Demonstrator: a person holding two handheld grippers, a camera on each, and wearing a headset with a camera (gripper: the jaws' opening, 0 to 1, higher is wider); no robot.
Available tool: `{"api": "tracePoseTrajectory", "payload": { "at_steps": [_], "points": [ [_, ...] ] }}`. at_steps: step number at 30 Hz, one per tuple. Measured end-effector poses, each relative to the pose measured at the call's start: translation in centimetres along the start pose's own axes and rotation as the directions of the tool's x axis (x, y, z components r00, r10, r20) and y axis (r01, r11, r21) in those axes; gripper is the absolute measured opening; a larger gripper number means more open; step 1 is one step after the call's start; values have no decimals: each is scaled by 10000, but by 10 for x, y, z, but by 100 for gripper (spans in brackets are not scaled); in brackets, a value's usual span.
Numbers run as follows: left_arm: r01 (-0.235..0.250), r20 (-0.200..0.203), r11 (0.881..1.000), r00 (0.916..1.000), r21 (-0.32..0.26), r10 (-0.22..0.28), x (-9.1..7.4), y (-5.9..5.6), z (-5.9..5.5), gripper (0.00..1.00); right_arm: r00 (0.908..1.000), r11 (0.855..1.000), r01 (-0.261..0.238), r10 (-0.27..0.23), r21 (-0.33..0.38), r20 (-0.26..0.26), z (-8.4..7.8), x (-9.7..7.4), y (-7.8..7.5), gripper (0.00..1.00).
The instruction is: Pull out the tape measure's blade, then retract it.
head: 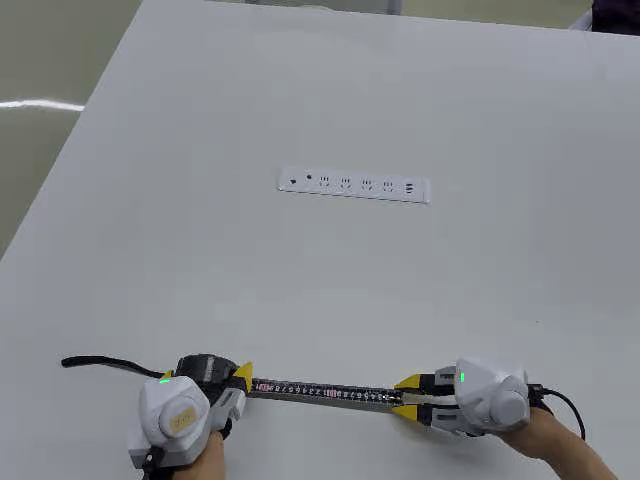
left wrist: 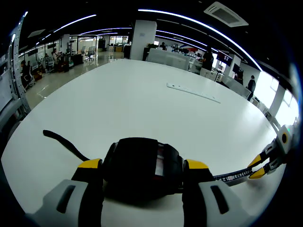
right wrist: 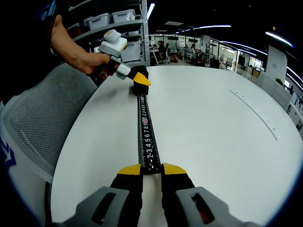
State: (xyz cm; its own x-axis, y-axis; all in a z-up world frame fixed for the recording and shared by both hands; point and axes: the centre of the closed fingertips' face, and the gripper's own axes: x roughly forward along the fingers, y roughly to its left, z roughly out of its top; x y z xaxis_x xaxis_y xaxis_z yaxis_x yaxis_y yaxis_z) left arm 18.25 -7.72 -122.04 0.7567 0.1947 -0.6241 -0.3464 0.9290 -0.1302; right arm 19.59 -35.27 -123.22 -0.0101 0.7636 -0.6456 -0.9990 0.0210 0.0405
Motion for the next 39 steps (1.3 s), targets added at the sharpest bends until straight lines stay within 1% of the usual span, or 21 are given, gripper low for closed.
{"api": "tracePoseTrajectory", "payload": {
  "at_steps": [7, 13, 23, 39],
  "points": [
    [97, -2, 9998, 10000, -166, -97, 0, 2, 1, 64, 10000, 10000, -4, 4, -3, 13, 3, 1, 0, 13],
    [149, -26, 9993, 9999, -337, -150, -1, 0, 1, 65, 10000, 10000, -39, 39, -52, 38, 7, 3, -1, 13],
    [227, -44, 9993, 9997, -310, -228, 0, 1, 1, 65, 9999, 9999, -108, 108, -95, -15, 10, 6, -2, 13],
    [368, -93, 9983, 9993, -455, -372, 0, 2, 1, 65, 9999, 9995, -165, 163, -260, -53, 18, 10, -5, 13]
  ]
}}
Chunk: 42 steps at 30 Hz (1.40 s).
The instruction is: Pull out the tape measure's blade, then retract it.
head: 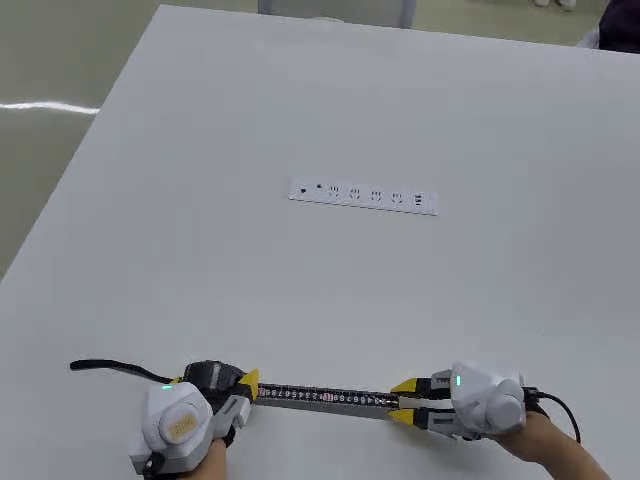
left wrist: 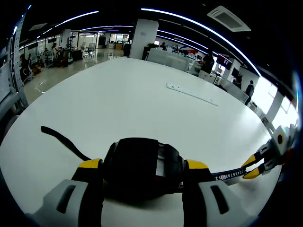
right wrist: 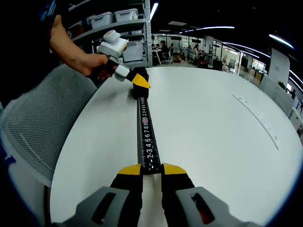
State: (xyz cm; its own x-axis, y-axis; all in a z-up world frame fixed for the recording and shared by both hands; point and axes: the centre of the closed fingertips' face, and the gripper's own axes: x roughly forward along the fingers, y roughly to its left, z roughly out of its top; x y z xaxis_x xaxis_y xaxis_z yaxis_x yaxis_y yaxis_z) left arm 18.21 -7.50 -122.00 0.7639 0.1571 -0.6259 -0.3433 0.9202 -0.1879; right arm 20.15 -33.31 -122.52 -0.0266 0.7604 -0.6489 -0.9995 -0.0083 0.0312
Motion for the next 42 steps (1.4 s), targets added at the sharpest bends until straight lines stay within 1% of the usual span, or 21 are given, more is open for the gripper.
{"api": "tracePoseTrajectory", "payload": {
  "at_steps": [9, 21, 31, 42],
  "points": [
    [122, -51, 9999, 9999, -92, -122, -1, 0, 0, 64, 9999, 9999, -121, 121, -110, 27, 6, 7, -1, 13],
    [183, -65, 9996, 9998, -224, -185, -1, 0, 1, 64, 9995, 9993, -284, 287, -234, 128, 18, 18, -1, 13],
    [212, -71, 9995, 9997, -244, -214, -1, 0, 1, 65, 9991, 9988, -388, 393, -295, 151, 24, 25, 1, 12],
    [237, -96, 9992, 9997, -315, -240, 0, 0, 1, 65, 9988, 9984, -444, 451, -339, 209, 29, 33, 0, 13]
  ]
}}
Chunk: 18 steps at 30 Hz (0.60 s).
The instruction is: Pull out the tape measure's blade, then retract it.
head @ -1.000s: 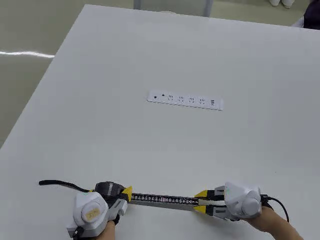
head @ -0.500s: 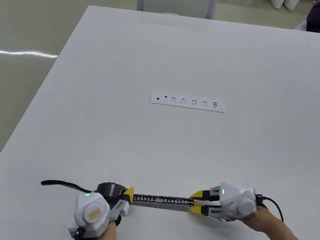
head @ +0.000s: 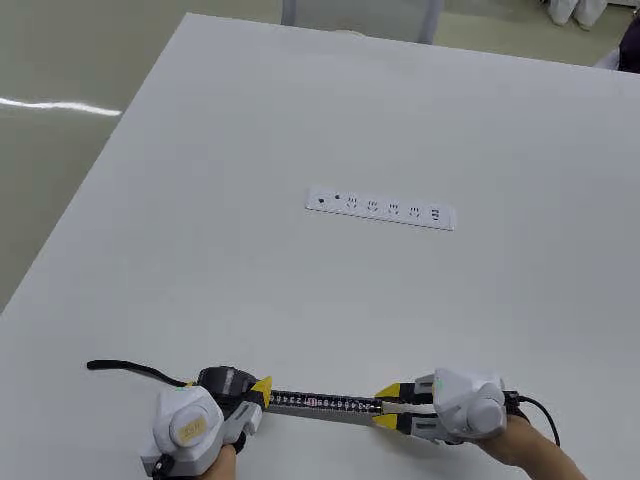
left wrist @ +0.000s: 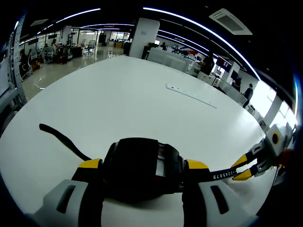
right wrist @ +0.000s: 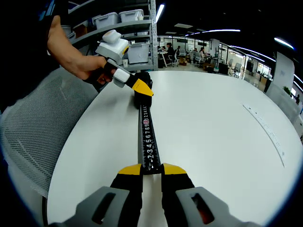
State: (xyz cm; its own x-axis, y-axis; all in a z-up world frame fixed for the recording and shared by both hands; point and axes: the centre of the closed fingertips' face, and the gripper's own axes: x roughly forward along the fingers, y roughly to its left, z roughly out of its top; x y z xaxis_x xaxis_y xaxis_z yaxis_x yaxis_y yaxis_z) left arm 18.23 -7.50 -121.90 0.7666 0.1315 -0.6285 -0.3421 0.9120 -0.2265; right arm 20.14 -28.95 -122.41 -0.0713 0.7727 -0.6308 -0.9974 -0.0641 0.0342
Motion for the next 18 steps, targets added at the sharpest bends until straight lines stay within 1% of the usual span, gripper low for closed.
{"api": "tracePoseTrajectory", "payload": {
  "at_steps": [18],
  "points": [
    [27, -73, 9999, 10000, -147, -28, 0, 1, 1, 65, 9999, 9999, -93, 93, -40, 136, 8, 10, -1, 13]
  ]
}}
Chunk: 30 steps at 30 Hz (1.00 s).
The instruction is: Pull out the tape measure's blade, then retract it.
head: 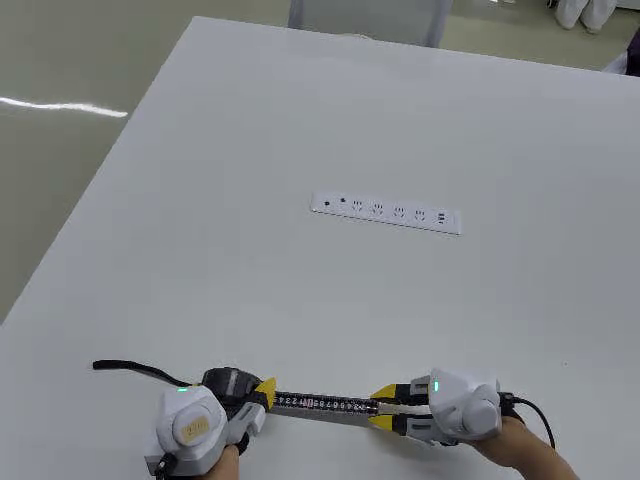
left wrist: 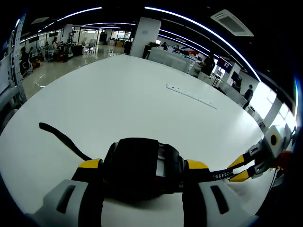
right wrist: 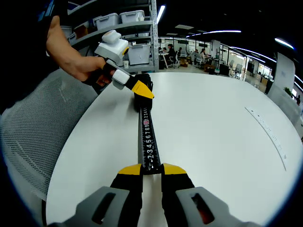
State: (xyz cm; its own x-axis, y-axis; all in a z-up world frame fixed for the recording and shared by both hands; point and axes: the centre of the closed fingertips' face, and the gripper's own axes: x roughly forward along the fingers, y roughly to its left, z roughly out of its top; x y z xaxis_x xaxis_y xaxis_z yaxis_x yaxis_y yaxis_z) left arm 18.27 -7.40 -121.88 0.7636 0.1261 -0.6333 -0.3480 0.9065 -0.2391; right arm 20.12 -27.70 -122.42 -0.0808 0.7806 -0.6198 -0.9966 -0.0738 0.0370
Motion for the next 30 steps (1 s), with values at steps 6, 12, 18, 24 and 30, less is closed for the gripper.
{"api": "tracePoseTrajectory", "payload": {
  "at_steps": [6, 12, 18, 24, 30],
  "points": [
    [13, -13, 10000, 10000, -24, -13, 0, 0, 0, 65, 10000, 10000, -28, 28, -15, 38, 2, 2, 0, 13],
    [19, -15, 10000, 10000, -32, -19, 0, 0, 0, 65, 10000, 10000, -61, 61, -13, 65, 4, 5, 0, 13],
    [29, -12, 10000, 10000, -56, -30, 0, 0, 0, 65, 9999, 9999, -118, 118, -15, 73, 6, 9, 1, 13],
    [45, -26, 10000, 10000, -76, -45, -1, 0, 0, 65, 9998, 9998, -178, 178, -6, 94, 9, 12, 2, 13],
    [65, -48, 9999, 10000, -101, -66, 0, 1, 0, 65, 9996, 9997, -253, 253, -7, 129, 12, 17, 4, 13]
  ]
}}
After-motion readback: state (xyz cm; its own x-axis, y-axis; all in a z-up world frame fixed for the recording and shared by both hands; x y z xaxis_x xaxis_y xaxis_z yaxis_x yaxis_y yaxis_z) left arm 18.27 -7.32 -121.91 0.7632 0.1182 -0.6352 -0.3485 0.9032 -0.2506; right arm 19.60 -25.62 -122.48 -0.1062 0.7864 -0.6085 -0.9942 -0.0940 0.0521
